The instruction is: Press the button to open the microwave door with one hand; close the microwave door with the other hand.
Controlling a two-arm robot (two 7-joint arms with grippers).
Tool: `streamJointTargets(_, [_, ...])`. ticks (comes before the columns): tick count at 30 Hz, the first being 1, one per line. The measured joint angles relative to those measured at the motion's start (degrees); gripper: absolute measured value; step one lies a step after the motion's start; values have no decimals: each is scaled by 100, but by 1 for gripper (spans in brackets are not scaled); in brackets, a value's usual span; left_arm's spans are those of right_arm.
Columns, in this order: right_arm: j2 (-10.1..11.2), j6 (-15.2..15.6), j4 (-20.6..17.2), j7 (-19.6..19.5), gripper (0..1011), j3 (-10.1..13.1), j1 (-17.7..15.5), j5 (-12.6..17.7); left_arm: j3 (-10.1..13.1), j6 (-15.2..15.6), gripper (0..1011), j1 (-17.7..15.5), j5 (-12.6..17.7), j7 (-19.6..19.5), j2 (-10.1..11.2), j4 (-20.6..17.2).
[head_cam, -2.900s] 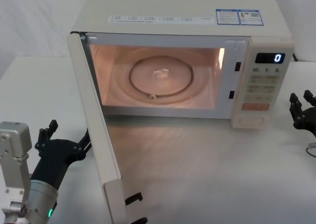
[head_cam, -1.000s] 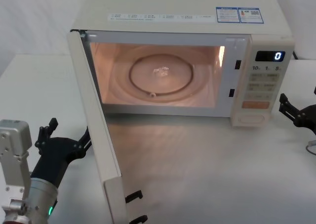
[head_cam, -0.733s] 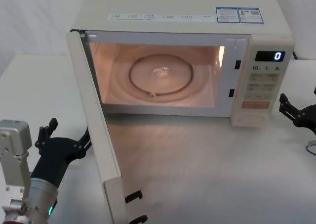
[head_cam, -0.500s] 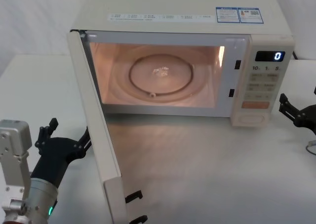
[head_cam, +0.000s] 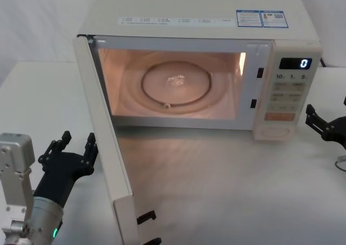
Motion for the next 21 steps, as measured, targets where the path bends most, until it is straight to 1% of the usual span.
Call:
streamJointTargets(1, [0, 0, 0, 0, 1002, 0, 0, 0, 0, 0, 547, 0, 0, 0, 0, 0])
streamJointTargets(3, [0, 0, 0, 0, 1002, 0, 0, 0, 0, 0, 504, 0, 0, 0, 0, 0])
streamJointTargets(4, [0, 0, 0, 0, 1002, 0, 0, 0, 0, 0, 442, 0, 0, 0, 0, 0])
streamJointTargets(6, [0, 0, 0, 0, 1002, 0, 0, 0, 0, 0, 401, 0, 0, 0, 0, 0])
streamJointTargets(7, [0, 0, 0, 0, 1002, 0, 0, 0, 0, 0, 337, 0, 0, 0, 0, 0])
streamJointTargets(8, [0, 0, 0, 0, 1002, 0, 0, 0, 0, 0, 337, 0, 0, 0, 0, 0])
streamJointTargets(10, [0, 0, 0, 0, 1002, 0, 0, 0, 0, 0, 264, 0, 0, 0, 0, 0])
streamJointTargets(12, [0, 0, 0, 0, 1002, 0, 0, 0, 0, 0, 217, 0, 0, 0, 0, 0])
streamJointTargets(13, [0, 0, 0, 0, 1002, 0, 0, 0, 0, 0, 158, 0, 0, 0, 0, 0])
streamJointTargets(14, [0, 0, 0, 0, 1002, 0, 0, 0, 0, 0, 139, 0, 0, 0, 0, 0])
streamJointTargets(18, [0, 0, 0, 0, 1002, 0, 0, 0, 0, 0, 7, 0, 0, 0, 0, 0])
streamJointTargets(21, [0, 0, 0, 0, 1002, 0, 0, 0, 0, 0, 0, 0, 0, 0, 0, 0])
